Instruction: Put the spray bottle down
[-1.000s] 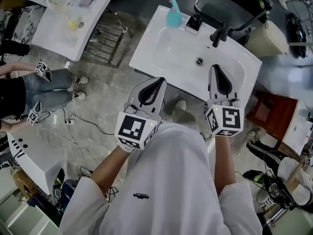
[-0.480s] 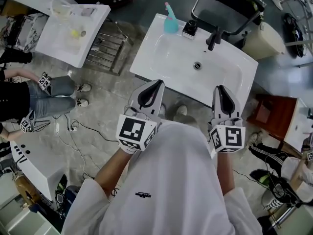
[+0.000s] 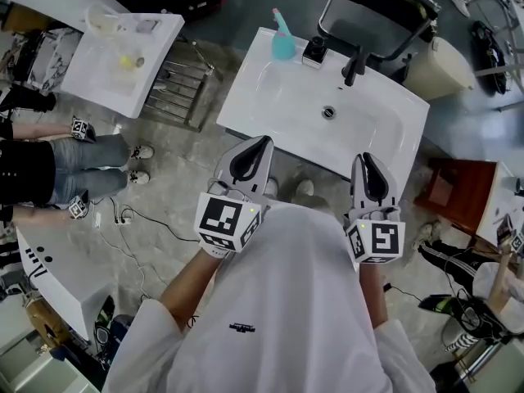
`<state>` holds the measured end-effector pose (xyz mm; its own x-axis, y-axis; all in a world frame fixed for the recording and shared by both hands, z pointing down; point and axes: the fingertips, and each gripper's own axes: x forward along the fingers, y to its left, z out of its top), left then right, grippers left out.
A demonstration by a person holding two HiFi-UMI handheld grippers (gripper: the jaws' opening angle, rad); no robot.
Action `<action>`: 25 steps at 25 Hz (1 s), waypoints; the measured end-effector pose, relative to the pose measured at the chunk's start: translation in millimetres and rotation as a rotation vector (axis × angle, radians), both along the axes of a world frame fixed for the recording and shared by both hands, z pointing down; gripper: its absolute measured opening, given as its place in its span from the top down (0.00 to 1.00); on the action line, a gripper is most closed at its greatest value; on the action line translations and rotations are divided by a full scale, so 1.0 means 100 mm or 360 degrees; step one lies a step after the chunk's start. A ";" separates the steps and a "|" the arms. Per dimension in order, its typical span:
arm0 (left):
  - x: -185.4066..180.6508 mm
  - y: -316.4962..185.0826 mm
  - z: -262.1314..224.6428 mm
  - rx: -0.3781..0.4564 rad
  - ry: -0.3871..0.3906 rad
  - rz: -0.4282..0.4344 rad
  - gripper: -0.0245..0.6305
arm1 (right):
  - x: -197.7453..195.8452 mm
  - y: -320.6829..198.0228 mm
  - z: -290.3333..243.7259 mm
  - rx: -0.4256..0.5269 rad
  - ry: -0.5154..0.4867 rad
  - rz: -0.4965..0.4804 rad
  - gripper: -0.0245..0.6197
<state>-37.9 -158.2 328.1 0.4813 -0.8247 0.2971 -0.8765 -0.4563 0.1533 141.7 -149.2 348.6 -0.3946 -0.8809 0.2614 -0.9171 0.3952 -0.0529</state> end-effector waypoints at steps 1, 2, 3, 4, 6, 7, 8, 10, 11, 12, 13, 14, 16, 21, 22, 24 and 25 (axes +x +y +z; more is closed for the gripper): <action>0.00 0.00 0.00 0.0000 0.0001 0.0002 0.96 | 0.00 0.01 -0.01 0.0002 0.0002 0.0000 0.93; 0.01 0.00 -0.01 -0.0001 0.0001 0.0005 0.96 | 0.00 0.02 -0.01 0.0004 0.0000 0.0002 0.93; 0.02 0.00 -0.01 -0.0002 0.0001 0.0007 0.96 | 0.00 0.02 -0.02 0.0005 -0.0002 0.0004 0.93; 0.03 0.01 -0.01 -0.0002 0.0001 0.0009 0.96 | 0.01 0.02 -0.02 0.0005 -0.0004 0.0005 0.93; 0.04 0.02 0.00 -0.0004 0.0003 0.0011 0.96 | 0.02 0.03 -0.01 -0.0001 0.0000 0.0005 0.93; 0.04 0.03 0.00 -0.0007 0.0004 0.0011 0.96 | 0.02 0.04 0.01 -0.0005 0.0007 0.0002 0.93; 0.05 0.03 0.01 -0.0010 0.0004 0.0011 0.96 | 0.02 0.04 0.02 -0.0009 0.0014 -0.0002 0.93; 0.06 0.05 0.02 -0.0014 0.0004 0.0011 0.96 | 0.03 0.05 0.04 -0.0012 0.0008 -0.0011 0.93; 0.06 0.05 0.03 -0.0014 0.0005 0.0011 0.96 | 0.03 0.05 0.04 -0.0010 0.0000 -0.0012 0.93; 0.06 0.06 0.03 -0.0015 0.0005 0.0010 0.96 | 0.03 0.05 0.03 -0.0008 -0.0005 -0.0011 0.93; 0.06 0.07 0.03 -0.0017 0.0005 0.0009 0.96 | 0.03 0.06 0.03 -0.0006 -0.0005 -0.0009 0.93; 0.06 0.08 0.03 -0.0019 0.0006 0.0009 0.96 | 0.02 0.06 0.02 -0.0005 -0.0002 -0.0008 0.93; 0.05 0.08 0.02 -0.0021 0.0007 0.0009 0.96 | 0.02 0.07 0.01 -0.0007 0.0000 -0.0009 0.93; 0.05 0.08 0.03 -0.0025 0.0008 0.0011 0.96 | -0.01 0.08 -0.03 0.0007 -0.0040 -0.0024 0.93; 0.04 0.08 0.04 -0.0027 0.0008 0.0013 0.96 | -0.01 0.08 -0.04 0.0012 -0.0049 -0.0023 0.93; 0.05 0.07 0.04 -0.0030 0.0009 0.0015 0.96 | -0.01 0.07 -0.06 0.0020 -0.0046 -0.0019 0.93; 0.05 0.07 0.04 -0.0030 0.0009 0.0017 0.96 | -0.01 0.06 -0.06 0.0020 -0.0043 -0.0018 0.93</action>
<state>-32.8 -151.6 332.3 0.4918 -0.8139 0.3095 -0.8707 -0.4626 0.1670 141.1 -143.0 342.4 -0.4115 -0.8795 0.2392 -0.9108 0.4064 -0.0725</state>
